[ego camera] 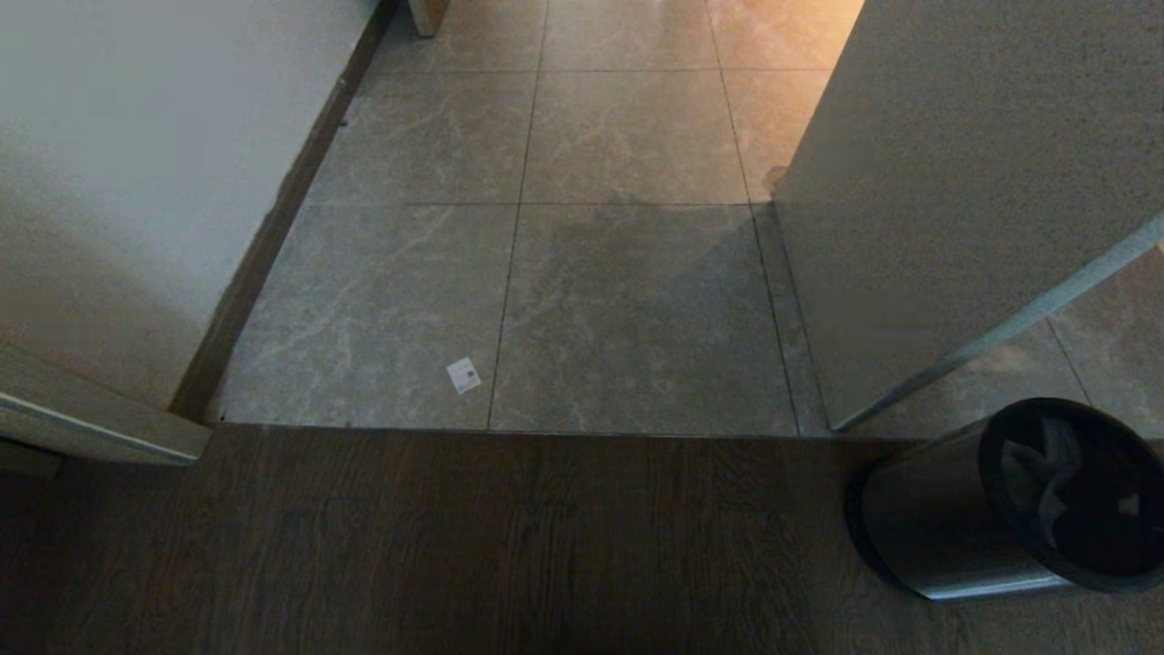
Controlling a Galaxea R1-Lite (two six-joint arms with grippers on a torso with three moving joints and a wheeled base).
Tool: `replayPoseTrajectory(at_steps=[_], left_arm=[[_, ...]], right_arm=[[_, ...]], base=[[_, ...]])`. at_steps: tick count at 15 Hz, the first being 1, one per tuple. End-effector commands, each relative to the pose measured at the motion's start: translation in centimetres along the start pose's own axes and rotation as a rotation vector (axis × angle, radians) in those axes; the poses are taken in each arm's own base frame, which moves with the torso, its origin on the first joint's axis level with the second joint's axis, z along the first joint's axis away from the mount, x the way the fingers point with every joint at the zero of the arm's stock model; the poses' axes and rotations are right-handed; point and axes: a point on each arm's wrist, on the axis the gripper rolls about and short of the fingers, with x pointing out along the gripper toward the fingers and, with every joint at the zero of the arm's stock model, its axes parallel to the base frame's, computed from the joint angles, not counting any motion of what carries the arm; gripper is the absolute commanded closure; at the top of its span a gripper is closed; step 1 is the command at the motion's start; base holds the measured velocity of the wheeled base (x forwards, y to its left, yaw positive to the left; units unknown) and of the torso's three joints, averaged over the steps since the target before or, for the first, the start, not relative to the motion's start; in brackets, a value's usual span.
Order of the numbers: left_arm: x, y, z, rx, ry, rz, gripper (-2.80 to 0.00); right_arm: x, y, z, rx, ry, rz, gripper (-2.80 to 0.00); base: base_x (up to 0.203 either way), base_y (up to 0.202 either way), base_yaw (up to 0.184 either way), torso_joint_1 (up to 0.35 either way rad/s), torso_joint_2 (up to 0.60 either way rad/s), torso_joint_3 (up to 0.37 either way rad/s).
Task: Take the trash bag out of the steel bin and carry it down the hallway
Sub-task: Place the outer trash can on the ground
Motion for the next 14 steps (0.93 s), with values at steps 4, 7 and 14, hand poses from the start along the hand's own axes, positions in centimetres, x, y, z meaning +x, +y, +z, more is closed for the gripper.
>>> replayPoseTrajectory(at_steps=[4, 7, 14], left_arm=[[0.0, 0.0, 0.0, 0.000, -0.001, 0.001, 0.00], [0.0, 0.0, 0.0, 0.000, -0.001, 0.001, 0.00], [0.0, 0.0, 0.0, 0.000, -0.001, 0.001, 0.00]], right_arm=[[-8.7, -0.1, 1.7, -0.078, -0.153, -0.079, 0.00], [-13.3, 0.8, 2.5, -0.105, -0.240, -0.129, 0.00], [-22.0, 3.7, 3.0, -0.177, -0.398, -0.207, 0.00]], base=[[0.000, 0.000, 0.000, 0.000, 0.00, 0.000], [0.000, 0.000, 0.000, 0.000, 0.00, 0.000], [0.000, 0.000, 0.000, 0.000, 0.00, 0.000]])
